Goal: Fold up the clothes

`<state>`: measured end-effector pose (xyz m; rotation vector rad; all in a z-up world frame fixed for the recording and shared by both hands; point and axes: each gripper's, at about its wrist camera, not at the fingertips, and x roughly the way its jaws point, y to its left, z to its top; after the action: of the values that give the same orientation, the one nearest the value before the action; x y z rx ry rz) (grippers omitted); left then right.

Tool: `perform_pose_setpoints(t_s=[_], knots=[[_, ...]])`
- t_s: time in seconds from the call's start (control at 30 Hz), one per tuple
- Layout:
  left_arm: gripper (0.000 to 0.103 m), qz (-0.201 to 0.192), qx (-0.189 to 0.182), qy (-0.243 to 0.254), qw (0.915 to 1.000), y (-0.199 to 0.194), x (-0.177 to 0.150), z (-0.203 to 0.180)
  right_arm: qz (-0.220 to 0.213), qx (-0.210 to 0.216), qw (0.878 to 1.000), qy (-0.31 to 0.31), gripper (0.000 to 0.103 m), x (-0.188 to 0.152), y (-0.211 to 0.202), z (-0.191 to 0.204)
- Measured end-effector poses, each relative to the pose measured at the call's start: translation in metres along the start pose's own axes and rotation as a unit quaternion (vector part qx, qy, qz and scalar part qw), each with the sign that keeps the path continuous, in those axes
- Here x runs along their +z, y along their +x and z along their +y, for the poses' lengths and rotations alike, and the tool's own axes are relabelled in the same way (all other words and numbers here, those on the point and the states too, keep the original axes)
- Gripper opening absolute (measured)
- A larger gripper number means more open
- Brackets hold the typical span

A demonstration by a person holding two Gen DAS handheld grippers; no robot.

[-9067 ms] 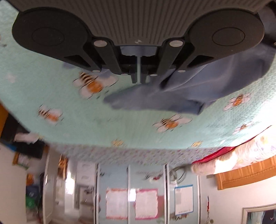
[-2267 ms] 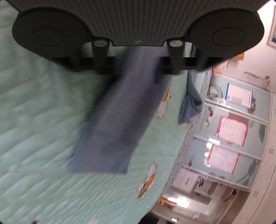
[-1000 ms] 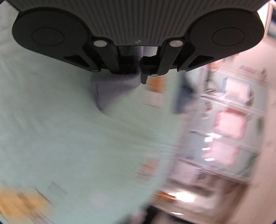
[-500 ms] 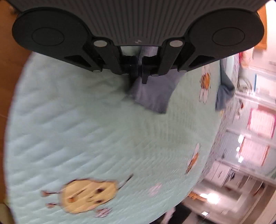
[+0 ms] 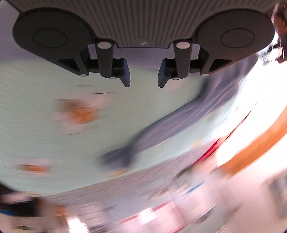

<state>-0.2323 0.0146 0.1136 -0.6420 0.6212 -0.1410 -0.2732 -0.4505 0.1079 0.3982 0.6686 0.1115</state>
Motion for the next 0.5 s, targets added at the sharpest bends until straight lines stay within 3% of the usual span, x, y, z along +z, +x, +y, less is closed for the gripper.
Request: perform_pose_setpoints(t_s=[0.1,0.2,0.37,0.5], knots=[[0.059,-0.012,0.007,0.002,0.9999,0.015,0.021,0.002,0.038,0.054,0.997,-0.031,0.035,0.011,0.055,0.054],[0.063,-0.006,0.036,0.0,0.9993,0.051,0.052,0.018,0.06,0.099,0.993,0.006,0.036,0.024,0.105,0.075],[0.063,0.009,0.069,0.022,0.9973,0.122,0.099,0.039,0.086,0.105,0.991,0.011,0.038,0.013,0.151,0.106],[0.064,0.034,0.051,0.059,0.9964,0.171,0.118,0.04,0.09,0.095,0.991,-0.003,0.046,0.012,0.187,0.103]])
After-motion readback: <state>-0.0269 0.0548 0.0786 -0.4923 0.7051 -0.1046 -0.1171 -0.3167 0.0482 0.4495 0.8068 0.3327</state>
